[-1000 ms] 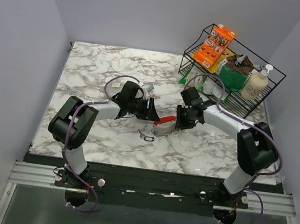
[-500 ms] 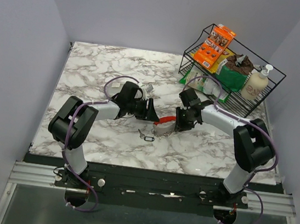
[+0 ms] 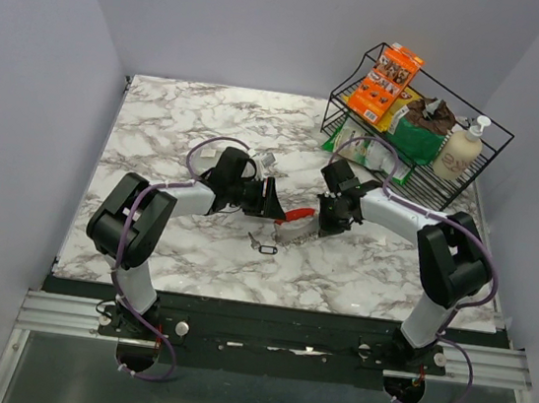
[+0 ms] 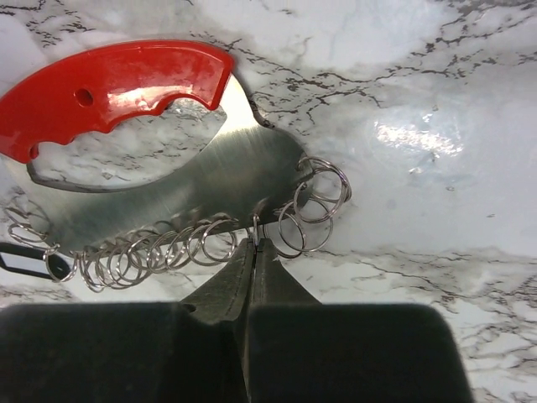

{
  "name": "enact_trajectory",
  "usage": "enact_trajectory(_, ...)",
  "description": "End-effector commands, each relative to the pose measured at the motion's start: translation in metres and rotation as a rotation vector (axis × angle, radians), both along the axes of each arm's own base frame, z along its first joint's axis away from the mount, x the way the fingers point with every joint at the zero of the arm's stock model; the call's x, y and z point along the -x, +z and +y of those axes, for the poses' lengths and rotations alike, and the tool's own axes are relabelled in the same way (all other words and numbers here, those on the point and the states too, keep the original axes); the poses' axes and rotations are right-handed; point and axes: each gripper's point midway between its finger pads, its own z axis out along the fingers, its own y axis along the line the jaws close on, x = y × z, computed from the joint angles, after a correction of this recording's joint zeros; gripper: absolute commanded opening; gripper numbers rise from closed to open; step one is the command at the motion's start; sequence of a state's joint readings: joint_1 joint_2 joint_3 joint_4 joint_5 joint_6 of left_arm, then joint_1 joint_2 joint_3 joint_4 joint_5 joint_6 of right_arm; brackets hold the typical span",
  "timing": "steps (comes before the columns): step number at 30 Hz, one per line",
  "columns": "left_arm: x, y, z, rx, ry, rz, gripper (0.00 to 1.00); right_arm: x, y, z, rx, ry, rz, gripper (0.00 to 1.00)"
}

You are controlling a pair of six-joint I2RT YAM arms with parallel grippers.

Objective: Put the keys on the keyring

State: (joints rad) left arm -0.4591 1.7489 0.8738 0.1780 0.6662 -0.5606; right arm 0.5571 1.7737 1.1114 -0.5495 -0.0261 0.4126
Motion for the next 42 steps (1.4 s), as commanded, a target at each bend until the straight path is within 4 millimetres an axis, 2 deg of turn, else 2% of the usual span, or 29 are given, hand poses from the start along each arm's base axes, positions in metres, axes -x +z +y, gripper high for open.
enact_trajectory(1, 0.002, 0.009, 0.002, 0.003, -0.019, -0.036, 0.57, -0.008, 0.015, -0.009, 0.044, 0.014, -0.071, 0.02)
enact_trajectory(7, -0.003, 0.024, 0.004, -0.011, -0.033, -0.103, 0.57, -0.018, 0.035, -0.009, 0.043, 0.074, -0.157, 0.01)
enact_trajectory(8, -0.005, 0.032, 0.003, -0.007, -0.034, -0.126, 0.57, -0.020, 0.043, -0.009, 0.038, 0.074, -0.180, 0.01)
enact_trajectory(11, -0.011, 0.039, 0.006, -0.025, -0.021, -0.168, 0.57, -0.027, 0.062, -0.008, 0.026, 0.085, -0.239, 0.01)
enact_trajectory(14, -0.015, 0.057, 0.007, -0.021, -0.017, -0.233, 0.57, -0.027, 0.073, -0.006, 0.002, 0.097, -0.277, 0.01)
enact_trajectory(18, -0.019, 0.082, 0.008, -0.009, -0.016, -0.322, 0.57, -0.025, 0.100, 0.002, -0.075, 0.149, -0.348, 0.01)
enact_trajectory(19, -0.019, 0.088, 0.008, -0.006, -0.019, -0.343, 0.57, -0.020, 0.107, 0.012, -0.125, 0.216, -0.357, 0.01)
enact_trajectory(24, -0.012, 0.127, 0.004, 0.057, -0.080, -0.436, 0.58, -0.011, 0.131, 0.027, -0.235, 0.343, -0.445, 0.01)
enact_trajectory(31, -0.002, 0.167, 0.002, 0.083, -0.158, -0.537, 0.59, 0.006, 0.160, 0.041, -0.335, 0.513, -0.522, 0.01)
enact_trajectory(42, 0.045, 0.197, 0.005, 0.135, -0.401, -0.642, 0.60, 0.043, 0.223, 0.063, -0.538, 0.742, -0.641, 0.01)
